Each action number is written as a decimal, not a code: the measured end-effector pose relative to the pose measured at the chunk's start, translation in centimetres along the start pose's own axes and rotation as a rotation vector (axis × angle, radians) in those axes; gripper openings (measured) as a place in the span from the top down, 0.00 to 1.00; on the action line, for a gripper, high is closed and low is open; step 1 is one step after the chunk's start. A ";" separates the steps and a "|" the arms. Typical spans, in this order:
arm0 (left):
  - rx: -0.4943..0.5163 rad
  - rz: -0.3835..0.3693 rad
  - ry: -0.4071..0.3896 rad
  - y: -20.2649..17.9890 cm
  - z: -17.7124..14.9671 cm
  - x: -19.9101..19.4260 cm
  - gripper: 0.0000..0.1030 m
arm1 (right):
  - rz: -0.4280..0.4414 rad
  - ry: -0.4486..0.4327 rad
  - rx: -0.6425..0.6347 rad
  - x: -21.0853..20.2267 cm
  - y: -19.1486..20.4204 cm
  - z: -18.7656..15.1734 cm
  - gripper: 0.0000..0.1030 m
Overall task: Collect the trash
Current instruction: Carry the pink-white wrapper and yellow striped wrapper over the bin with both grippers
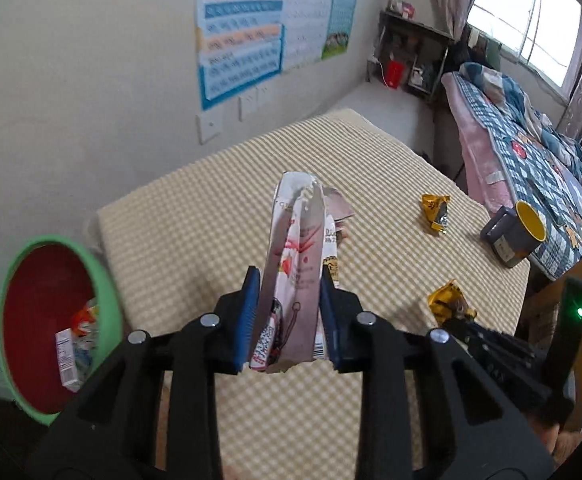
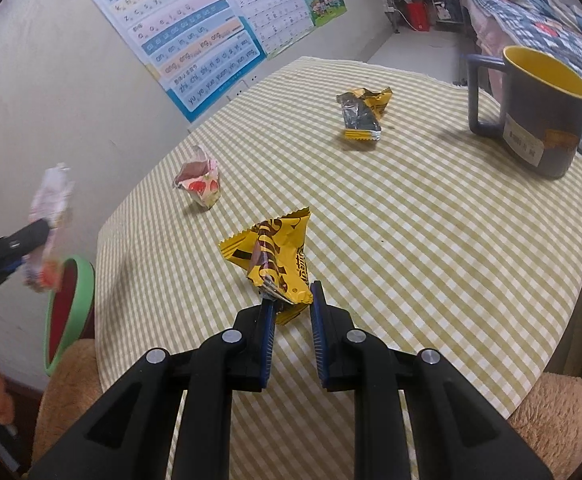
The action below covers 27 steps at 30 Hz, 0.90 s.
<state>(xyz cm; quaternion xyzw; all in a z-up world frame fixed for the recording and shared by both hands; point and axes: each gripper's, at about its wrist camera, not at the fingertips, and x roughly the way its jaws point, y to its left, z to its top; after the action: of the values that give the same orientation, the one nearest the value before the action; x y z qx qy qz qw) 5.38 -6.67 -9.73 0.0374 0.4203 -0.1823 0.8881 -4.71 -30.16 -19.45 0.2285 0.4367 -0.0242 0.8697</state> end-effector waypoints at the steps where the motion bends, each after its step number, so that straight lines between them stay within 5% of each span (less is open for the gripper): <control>1: -0.007 0.003 -0.007 0.6 -0.2 -0.6 0.73 | -0.008 -0.003 -0.011 -0.1 0.3 0.0 0.84; 14: -0.088 0.018 -0.094 5.5 -1.1 -3.9 0.72 | -0.056 -0.029 -0.158 -1.4 5.1 0.1 0.83; 27: -0.142 0.041 -0.099 8.9 -1.9 -3.8 0.72 | 0.035 -0.055 -0.212 -2.9 12.0 1.8 0.81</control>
<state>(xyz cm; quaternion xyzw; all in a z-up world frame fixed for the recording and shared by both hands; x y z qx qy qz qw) 4.92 3.19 -8.85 -0.0260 0.3866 -0.1354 0.9119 -2.24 -20.65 -11.75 0.1422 0.4088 0.0310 0.9010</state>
